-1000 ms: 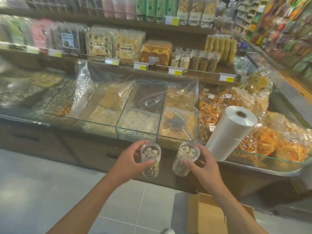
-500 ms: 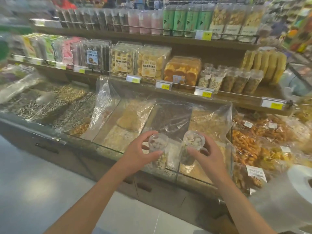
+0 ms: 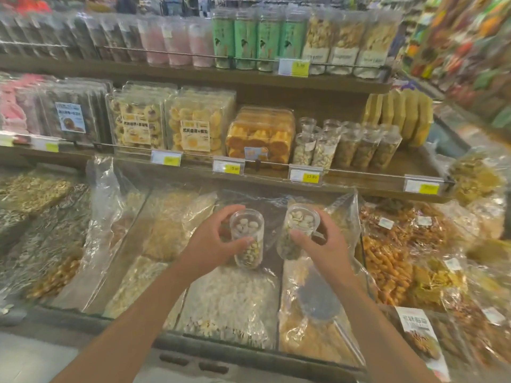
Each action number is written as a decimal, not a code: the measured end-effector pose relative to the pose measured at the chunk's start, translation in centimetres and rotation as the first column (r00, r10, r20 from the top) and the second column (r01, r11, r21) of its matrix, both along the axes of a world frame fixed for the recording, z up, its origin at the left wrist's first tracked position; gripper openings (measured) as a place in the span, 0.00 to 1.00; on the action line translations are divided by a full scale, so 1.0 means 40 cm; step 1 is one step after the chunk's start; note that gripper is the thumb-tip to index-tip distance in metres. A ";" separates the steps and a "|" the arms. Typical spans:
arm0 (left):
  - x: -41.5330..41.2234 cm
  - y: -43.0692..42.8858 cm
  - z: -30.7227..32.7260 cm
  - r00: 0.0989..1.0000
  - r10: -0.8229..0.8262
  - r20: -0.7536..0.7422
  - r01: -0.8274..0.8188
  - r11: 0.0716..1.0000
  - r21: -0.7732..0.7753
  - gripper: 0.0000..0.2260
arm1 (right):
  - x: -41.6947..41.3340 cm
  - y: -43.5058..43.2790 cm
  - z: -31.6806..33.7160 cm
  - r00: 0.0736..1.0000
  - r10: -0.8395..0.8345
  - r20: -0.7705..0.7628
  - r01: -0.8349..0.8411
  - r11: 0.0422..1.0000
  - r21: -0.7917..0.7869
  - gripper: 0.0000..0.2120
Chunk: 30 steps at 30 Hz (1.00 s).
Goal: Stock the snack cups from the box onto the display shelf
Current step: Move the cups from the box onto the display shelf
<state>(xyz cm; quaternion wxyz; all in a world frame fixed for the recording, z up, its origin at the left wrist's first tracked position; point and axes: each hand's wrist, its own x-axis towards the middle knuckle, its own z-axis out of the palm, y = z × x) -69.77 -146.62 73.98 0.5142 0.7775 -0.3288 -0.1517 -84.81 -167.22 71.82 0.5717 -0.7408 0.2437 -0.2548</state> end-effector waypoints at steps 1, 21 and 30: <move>0.032 -0.022 0.003 1.000 -0.023 0.013 0.023 1.000 -0.001 0.27 | 0.017 -0.017 0.004 1.000 -0.025 0.004 0.025 1.000 -0.004 0.27; 0.349 -0.449 0.116 0.955 -0.290 0.058 0.291 0.957 -0.006 0.28 | 0.233 -0.630 0.204 0.876 -0.446 -0.182 0.384 0.874 -0.298 0.38; 0.338 -0.565 0.126 0.973 -0.218 0.071 0.217 0.976 0.024 0.24 | 0.338 -0.788 0.114 0.907 -0.336 -0.254 0.224 0.896 -0.383 0.33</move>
